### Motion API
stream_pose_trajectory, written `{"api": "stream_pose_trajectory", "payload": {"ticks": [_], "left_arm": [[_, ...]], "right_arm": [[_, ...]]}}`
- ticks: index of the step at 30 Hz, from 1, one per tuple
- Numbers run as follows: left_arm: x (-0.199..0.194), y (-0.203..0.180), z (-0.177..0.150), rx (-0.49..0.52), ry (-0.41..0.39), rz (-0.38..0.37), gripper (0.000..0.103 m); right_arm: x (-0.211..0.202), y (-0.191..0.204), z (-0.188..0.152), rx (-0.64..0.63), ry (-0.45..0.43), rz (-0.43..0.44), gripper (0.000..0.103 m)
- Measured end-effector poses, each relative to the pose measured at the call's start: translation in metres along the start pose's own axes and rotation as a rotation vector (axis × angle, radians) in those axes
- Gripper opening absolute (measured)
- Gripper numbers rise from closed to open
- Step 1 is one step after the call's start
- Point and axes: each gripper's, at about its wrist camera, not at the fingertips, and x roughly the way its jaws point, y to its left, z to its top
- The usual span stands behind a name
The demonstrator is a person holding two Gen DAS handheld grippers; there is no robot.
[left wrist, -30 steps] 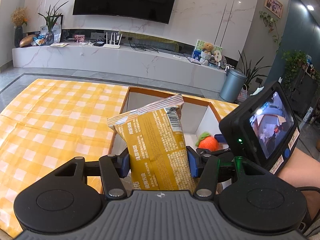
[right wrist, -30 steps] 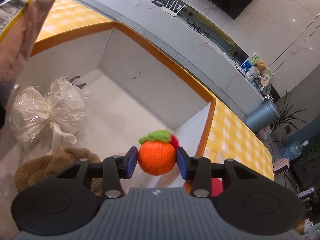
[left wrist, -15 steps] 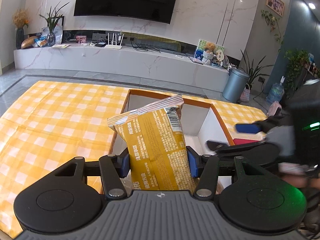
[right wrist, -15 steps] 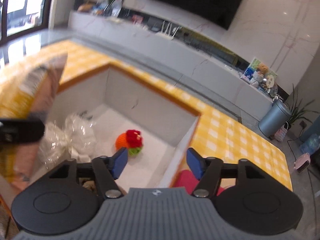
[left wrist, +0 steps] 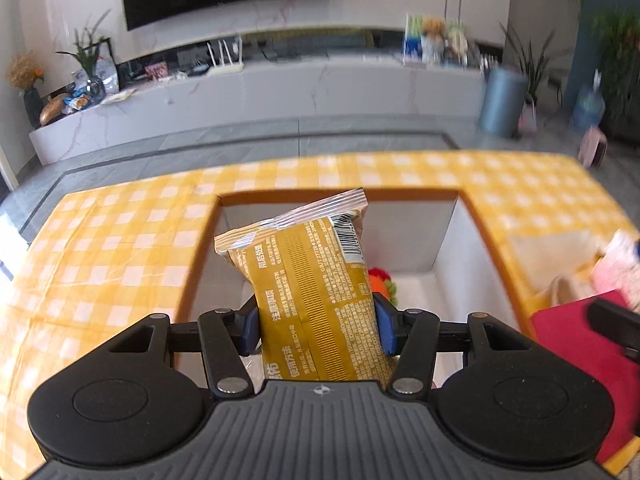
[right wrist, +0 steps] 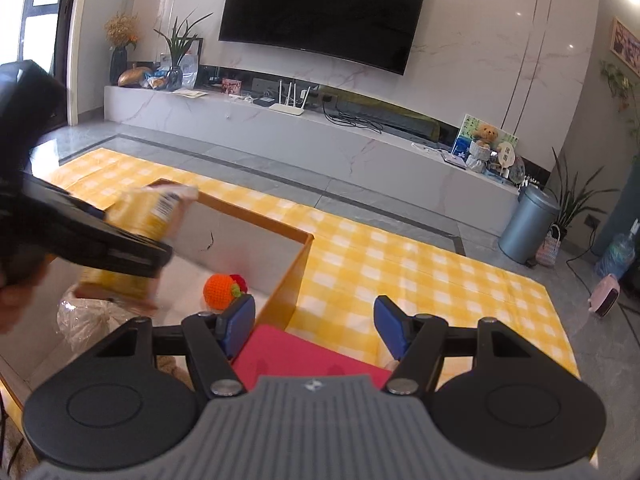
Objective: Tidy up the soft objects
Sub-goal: 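Lower the yellow snack packet into the white box and open the left gripper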
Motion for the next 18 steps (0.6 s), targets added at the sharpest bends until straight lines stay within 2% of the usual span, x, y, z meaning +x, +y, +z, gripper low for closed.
{"api": "stream_pose_trajectory", "payload": {"ticks": [4, 9, 12, 16, 18], "left_arm": [[0.023, 0.009, 0.007, -0.058, 0.072, -0.062, 0.062], [0.044, 0.005, 0.004, -0.032, 0.087, -0.007, 0.062], [0.049, 0.006, 0.0, -0.026, 0.044, -0.036, 0.062], [0.043, -0.001, 0.0, 0.018, -0.048, -0.032, 0.063], [0.047, -0.007, 0.0, 0.05, -0.037, -0.002, 0.063]], "right_arm": [[0.004, -0.007, -0.006, 0.033, 0.005, 0.01, 0.066], [0.012, -0.014, -0.01, 0.071, 0.014, 0.015, 0.066], [0.015, -0.015, -0.011, 0.096, 0.014, 0.019, 0.066], [0.018, -0.013, -0.013, 0.099, 0.021, 0.027, 0.066], [0.018, -0.011, -0.013, 0.095, 0.025, 0.028, 0.066]]}}
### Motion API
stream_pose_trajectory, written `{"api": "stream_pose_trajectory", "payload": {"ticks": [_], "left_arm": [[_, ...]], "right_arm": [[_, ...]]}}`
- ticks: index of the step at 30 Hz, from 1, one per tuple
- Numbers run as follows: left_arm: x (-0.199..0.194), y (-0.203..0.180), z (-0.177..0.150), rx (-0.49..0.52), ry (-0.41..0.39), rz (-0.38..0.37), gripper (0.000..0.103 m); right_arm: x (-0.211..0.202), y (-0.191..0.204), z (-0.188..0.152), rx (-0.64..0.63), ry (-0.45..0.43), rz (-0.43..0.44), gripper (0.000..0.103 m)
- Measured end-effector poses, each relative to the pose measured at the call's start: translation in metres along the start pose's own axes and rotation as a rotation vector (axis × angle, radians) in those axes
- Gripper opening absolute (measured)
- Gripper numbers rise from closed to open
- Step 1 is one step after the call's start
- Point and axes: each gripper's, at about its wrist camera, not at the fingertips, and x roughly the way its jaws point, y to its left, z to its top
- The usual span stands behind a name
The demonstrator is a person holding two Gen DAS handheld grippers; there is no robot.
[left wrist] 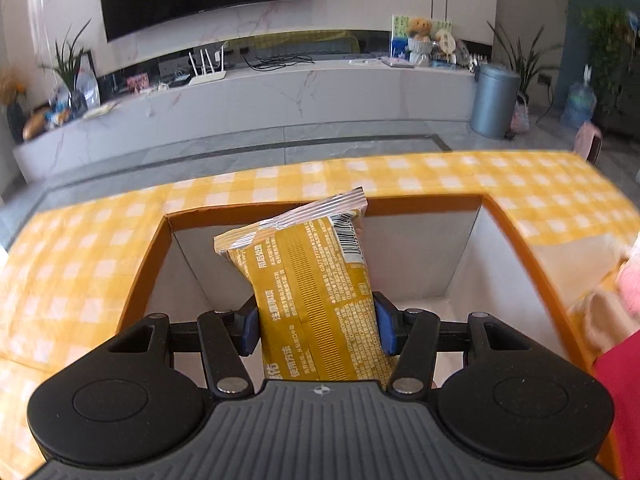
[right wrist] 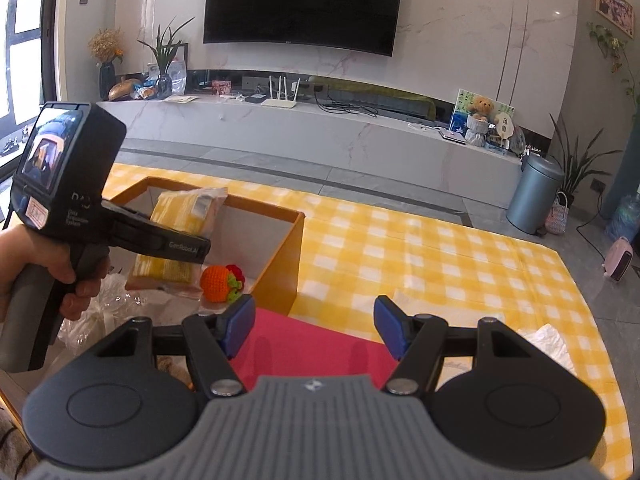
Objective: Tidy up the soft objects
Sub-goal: 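Lower the yellow snack packet into the white box and open the left gripper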
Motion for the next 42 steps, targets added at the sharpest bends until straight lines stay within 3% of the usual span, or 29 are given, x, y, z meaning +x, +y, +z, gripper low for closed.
{"api": "stream_pose_trajectory", "payload": {"ticks": [7, 12, 15, 19, 21, 26, 29, 35, 42], "left_arm": [[0.026, -0.001, -0.011, -0.025, 0.243, 0.055, 0.06], [0.015, -0.008, -0.014, 0.034, 0.291, 0.071, 0.06], [0.013, -0.003, -0.016, 0.001, 0.31, 0.048, 0.061], [0.021, 0.007, -0.018, -0.04, 0.349, 0.045, 0.079], [0.025, 0.007, -0.021, -0.041, 0.385, 0.038, 0.08], [0.014, 0.006, -0.019, -0.044, 0.367, 0.036, 0.081], [0.002, 0.012, -0.016, -0.125, 0.372, 0.013, 0.083], [-0.031, 0.028, -0.015, -0.238, 0.277, -0.084, 0.084], [-0.061, 0.034, -0.011, -0.27, 0.208, -0.077, 0.086]], "right_arm": [[-0.004, 0.001, -0.001, -0.006, -0.004, -0.003, 0.066], [-0.004, -0.001, -0.004, -0.008, 0.007, -0.007, 0.066], [-0.004, -0.002, -0.005, -0.004, 0.011, -0.011, 0.066], [-0.003, -0.002, -0.006, -0.005, 0.016, -0.006, 0.066], [-0.003, -0.001, -0.007, -0.006, 0.019, -0.005, 0.066], [-0.003, -0.003, -0.007, -0.004, 0.024, -0.005, 0.066], [-0.004, -0.005, -0.006, 0.0, 0.02, -0.007, 0.066], [-0.009, -0.008, -0.006, 0.007, 0.014, -0.015, 0.066], [-0.015, -0.007, -0.006, 0.005, -0.003, -0.008, 0.066]]}}
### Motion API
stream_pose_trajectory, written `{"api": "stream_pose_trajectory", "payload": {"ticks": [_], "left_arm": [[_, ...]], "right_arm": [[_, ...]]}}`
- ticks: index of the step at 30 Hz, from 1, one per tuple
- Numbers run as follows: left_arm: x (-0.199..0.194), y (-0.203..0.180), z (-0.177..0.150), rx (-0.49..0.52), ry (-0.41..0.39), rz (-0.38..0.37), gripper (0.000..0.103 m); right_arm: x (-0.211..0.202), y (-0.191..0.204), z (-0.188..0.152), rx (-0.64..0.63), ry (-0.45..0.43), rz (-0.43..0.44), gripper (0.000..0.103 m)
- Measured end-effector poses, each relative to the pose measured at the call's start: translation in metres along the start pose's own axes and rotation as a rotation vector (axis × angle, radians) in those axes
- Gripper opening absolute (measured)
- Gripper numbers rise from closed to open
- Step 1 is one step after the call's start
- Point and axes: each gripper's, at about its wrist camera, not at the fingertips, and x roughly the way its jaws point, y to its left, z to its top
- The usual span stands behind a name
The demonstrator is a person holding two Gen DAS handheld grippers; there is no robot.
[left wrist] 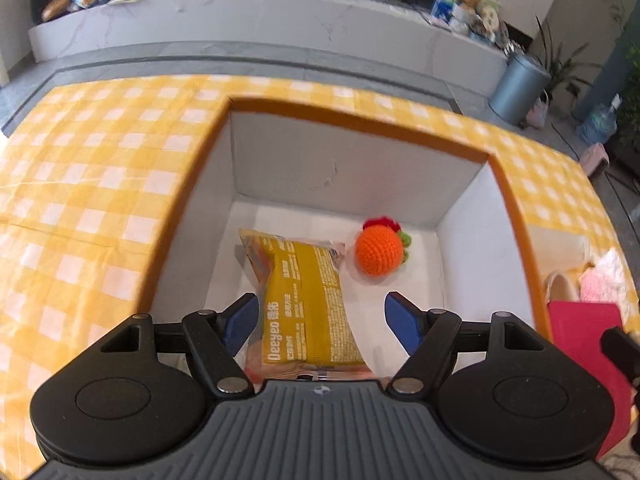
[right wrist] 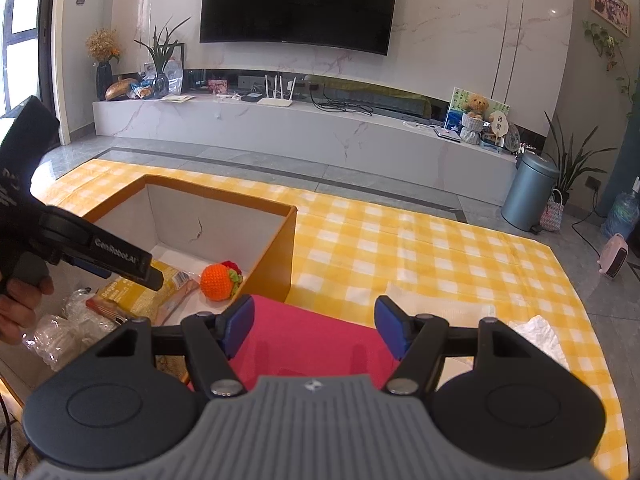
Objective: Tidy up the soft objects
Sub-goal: 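Lower the yellow snack packet into the white box and open the left gripper, then grasp the brown bear-shaped coir pad with the right gripper while the left moves to the pile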
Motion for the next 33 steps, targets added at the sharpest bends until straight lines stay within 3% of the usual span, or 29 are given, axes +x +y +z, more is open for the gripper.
{"api": "stream_pose_trajectory", "payload": {"ticks": [4, 10, 14, 19, 27, 33], "left_arm": [[-0.015, -0.003, 0.006, 0.02, -0.084, 0.029, 0.09], [-0.036, -0.007, 0.002, 0.035, -0.148, -0.037, 0.09], [-0.048, -0.022, -0.003, 0.11, -0.175, -0.015, 0.09], [-0.059, -0.039, -0.009, 0.16, -0.212, -0.068, 0.091], [-0.08, -0.091, -0.024, 0.253, -0.248, -0.141, 0.091], [-0.081, -0.138, -0.039, 0.332, -0.253, -0.2, 0.091]], "right_arm": [[-0.004, -0.001, 0.001, 0.002, -0.006, -0.002, 0.066], [-0.011, -0.003, 0.002, 0.007, -0.018, -0.003, 0.067], [-0.027, -0.01, 0.005, 0.022, -0.049, -0.011, 0.074], [-0.055, -0.032, 0.007, 0.044, -0.098, -0.041, 0.081], [-0.1, -0.1, 0.003, 0.156, -0.153, -0.19, 0.09], [-0.108, -0.153, -0.017, 0.216, -0.083, -0.363, 0.09]]}}
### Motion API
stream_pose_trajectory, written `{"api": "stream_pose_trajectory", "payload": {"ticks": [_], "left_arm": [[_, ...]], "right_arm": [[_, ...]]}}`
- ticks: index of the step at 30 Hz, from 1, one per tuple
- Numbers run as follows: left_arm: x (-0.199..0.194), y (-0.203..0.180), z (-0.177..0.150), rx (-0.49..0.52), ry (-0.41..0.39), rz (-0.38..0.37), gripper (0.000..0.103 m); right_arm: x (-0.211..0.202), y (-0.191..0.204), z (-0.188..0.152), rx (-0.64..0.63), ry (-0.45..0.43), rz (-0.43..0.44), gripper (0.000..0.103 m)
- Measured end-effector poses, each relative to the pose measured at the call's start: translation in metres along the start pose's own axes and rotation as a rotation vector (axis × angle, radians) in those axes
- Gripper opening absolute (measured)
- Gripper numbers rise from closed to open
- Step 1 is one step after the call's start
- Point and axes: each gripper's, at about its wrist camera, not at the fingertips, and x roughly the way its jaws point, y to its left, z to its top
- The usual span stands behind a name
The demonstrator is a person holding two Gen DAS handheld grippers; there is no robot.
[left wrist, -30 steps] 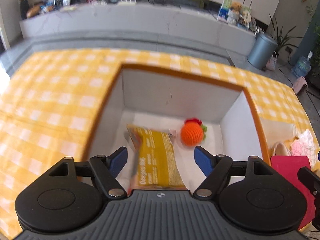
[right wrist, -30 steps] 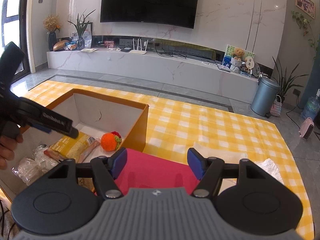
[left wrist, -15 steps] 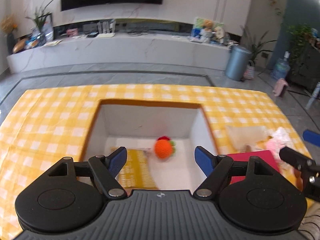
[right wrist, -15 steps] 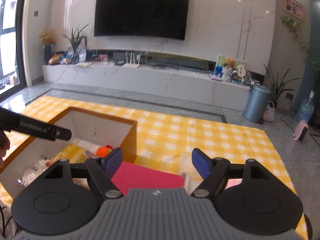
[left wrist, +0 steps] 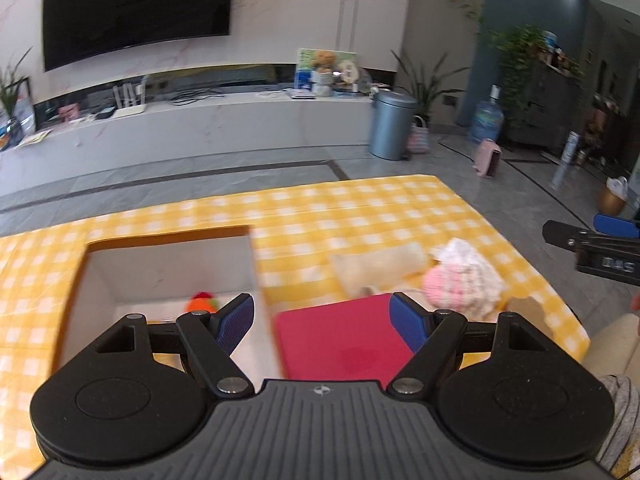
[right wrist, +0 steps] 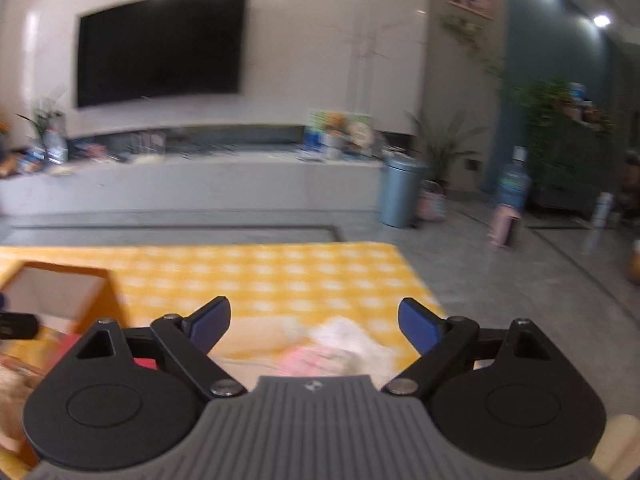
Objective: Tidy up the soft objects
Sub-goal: 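Grasp the brown bear-shaped coir pad with the right gripper while the left moves to the pile, then grasp the cream oval pad's rim with the left gripper while the right holds the bear pad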
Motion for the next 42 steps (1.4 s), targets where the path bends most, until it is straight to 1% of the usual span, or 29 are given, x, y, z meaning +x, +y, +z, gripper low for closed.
{"api": "stream_pose_trajectory", "payload": {"ticks": [2, 3, 5, 7, 9, 12, 13, 15, 17, 18, 20, 23, 26, 28, 30, 31, 32, 34, 35, 37, 38, 42], "left_arm": [[0.007, -0.016, 0.0, 0.002, 0.005, -0.023, 0.091], [0.01, -0.024, 0.0, 0.003, 0.01, -0.042, 0.091], [0.02, -0.04, -0.001, 0.016, 0.035, -0.082, 0.091], [0.029, -0.055, -0.005, 0.044, 0.063, -0.094, 0.091], [0.037, -0.071, -0.008, 0.08, 0.079, -0.085, 0.091], [0.049, -0.092, -0.013, 0.117, 0.1, -0.088, 0.091], [0.053, -0.098, -0.014, 0.125, 0.113, -0.089, 0.091], [0.063, -0.112, -0.016, 0.14, 0.139, -0.085, 0.091], [0.072, -0.122, -0.016, 0.154, 0.152, -0.083, 0.091], [0.076, -0.126, -0.016, 0.16, 0.151, -0.074, 0.091], [0.086, -0.134, -0.017, 0.18, 0.154, -0.022, 0.091], [0.097, -0.141, -0.015, 0.209, 0.18, 0.04, 0.091], [0.102, -0.14, -0.01, 0.212, 0.197, 0.081, 0.091], [0.106, -0.139, -0.008, 0.22, 0.207, 0.101, 0.091], [0.11, -0.138, -0.009, 0.242, 0.214, 0.12, 0.091], [0.113, -0.138, -0.009, 0.261, 0.224, 0.126, 0.091], [0.115, -0.139, -0.008, 0.279, 0.236, 0.136, 0.091], [0.122, -0.14, -0.006, 0.316, 0.244, 0.167, 0.091], [0.125, -0.14, -0.004, 0.326, 0.247, 0.203, 0.091], [0.135, -0.139, 0.001, 0.329, 0.267, 0.274, 0.091], [0.139, -0.138, 0.005, 0.334, 0.281, 0.278, 0.091], [0.156, -0.136, 0.018, 0.345, 0.338, 0.227, 0.091]], "right_arm": [[0.007, -0.013, -0.005, -0.028, 0.03, -0.093, 0.09], [0.011, -0.019, -0.008, -0.042, 0.048, -0.124, 0.09], [0.02, -0.031, -0.016, -0.065, 0.095, -0.159, 0.09], [0.034, -0.041, -0.027, -0.083, 0.148, -0.174, 0.092], [0.056, -0.051, -0.04, -0.081, 0.215, -0.17, 0.092], [0.094, -0.061, -0.062, 0.001, 0.351, -0.095, 0.092], [0.107, -0.063, -0.07, 0.021, 0.39, -0.091, 0.092], [0.128, -0.068, -0.082, 0.042, 0.463, -0.12, 0.092], [0.143, -0.066, -0.089, 0.078, 0.516, -0.122, 0.092], [0.151, -0.07, -0.092, 0.106, 0.543, -0.122, 0.092], [0.161, -0.077, -0.096, 0.169, 0.581, -0.116, 0.092], [0.169, -0.085, -0.101, 0.24, 0.612, -0.092, 0.092], [0.179, -0.084, -0.106, 0.23, 0.648, -0.115, 0.092], [0.183, -0.082, -0.107, 0.22, 0.661, -0.115, 0.091], [0.185, -0.08, -0.107, 0.212, 0.664, -0.106, 0.084], [0.186, -0.078, -0.107, 0.201, 0.665, -0.103, 0.078], [0.188, -0.076, -0.107, 0.187, 0.668, -0.098, 0.074], [0.189, -0.072, -0.107, 0.161, 0.659, -0.094, 0.073], [0.188, -0.071, -0.107, 0.154, 0.653, -0.087, 0.07], [0.187, -0.07, -0.106, 0.147, 0.647, -0.08, 0.07], [0.187, -0.07, -0.106, 0.144, 0.643, -0.078, 0.07], [0.186, -0.07, -0.106, 0.146, 0.637, -0.066, 0.069]]}}
